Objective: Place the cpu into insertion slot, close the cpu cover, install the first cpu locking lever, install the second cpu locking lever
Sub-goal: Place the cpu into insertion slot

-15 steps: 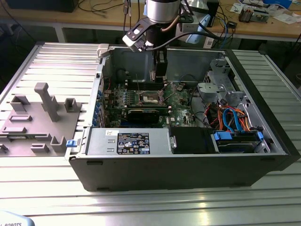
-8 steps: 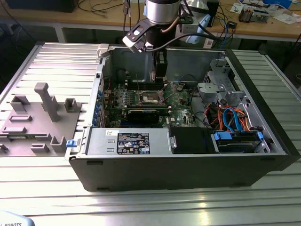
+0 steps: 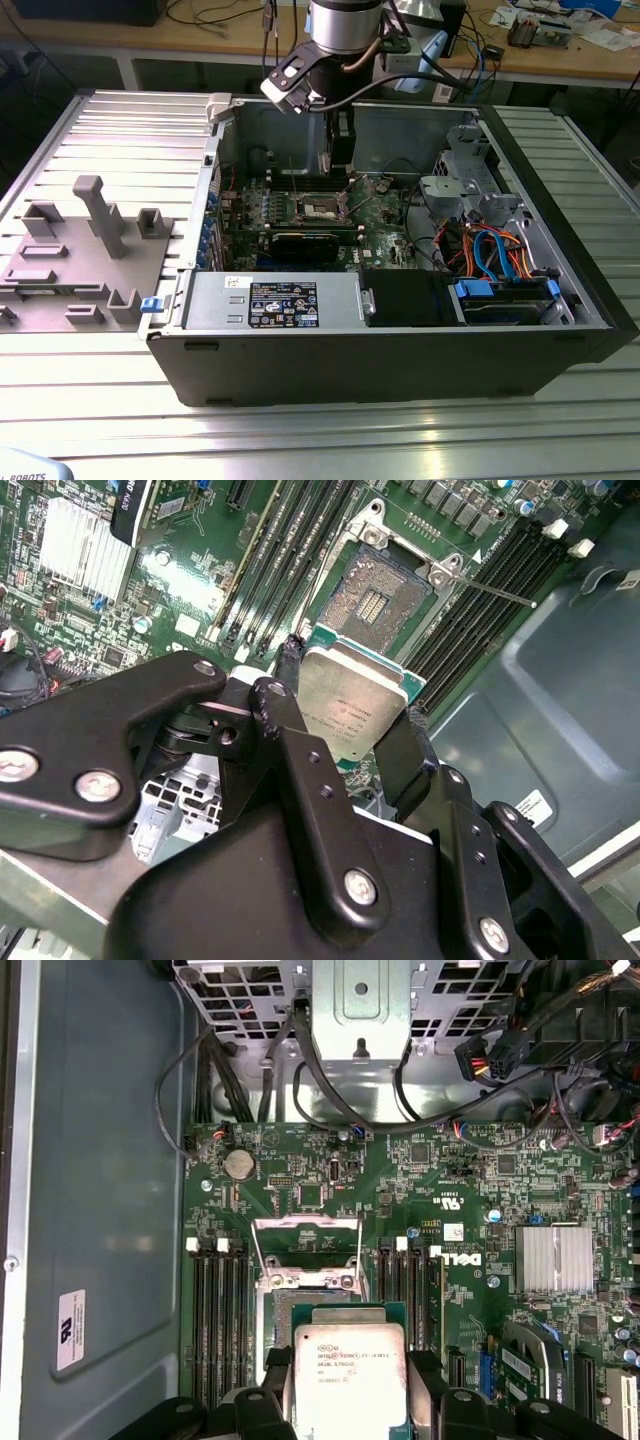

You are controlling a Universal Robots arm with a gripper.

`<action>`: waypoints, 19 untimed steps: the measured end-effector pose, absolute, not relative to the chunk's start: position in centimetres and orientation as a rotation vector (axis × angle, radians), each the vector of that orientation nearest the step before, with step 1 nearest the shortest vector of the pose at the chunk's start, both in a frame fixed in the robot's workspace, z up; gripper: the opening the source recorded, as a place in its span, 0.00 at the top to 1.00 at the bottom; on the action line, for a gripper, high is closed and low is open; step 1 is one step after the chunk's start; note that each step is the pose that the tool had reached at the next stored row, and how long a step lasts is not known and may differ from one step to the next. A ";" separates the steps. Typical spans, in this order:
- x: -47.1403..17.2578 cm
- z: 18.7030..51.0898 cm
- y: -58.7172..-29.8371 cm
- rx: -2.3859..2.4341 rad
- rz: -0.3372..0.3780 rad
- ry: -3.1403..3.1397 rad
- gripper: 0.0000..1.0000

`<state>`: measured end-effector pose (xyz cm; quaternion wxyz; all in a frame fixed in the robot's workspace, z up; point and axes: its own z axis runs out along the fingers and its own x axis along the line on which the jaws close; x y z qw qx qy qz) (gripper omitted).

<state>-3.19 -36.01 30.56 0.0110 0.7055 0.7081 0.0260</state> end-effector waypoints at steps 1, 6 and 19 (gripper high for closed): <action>-3.2 30.5 -36.0 2.201 0.081 2.209 0.46; -3.2 30.4 -36.0 2.201 0.081 2.209 0.46; -3.2 30.0 -36.0 2.201 0.081 2.209 0.46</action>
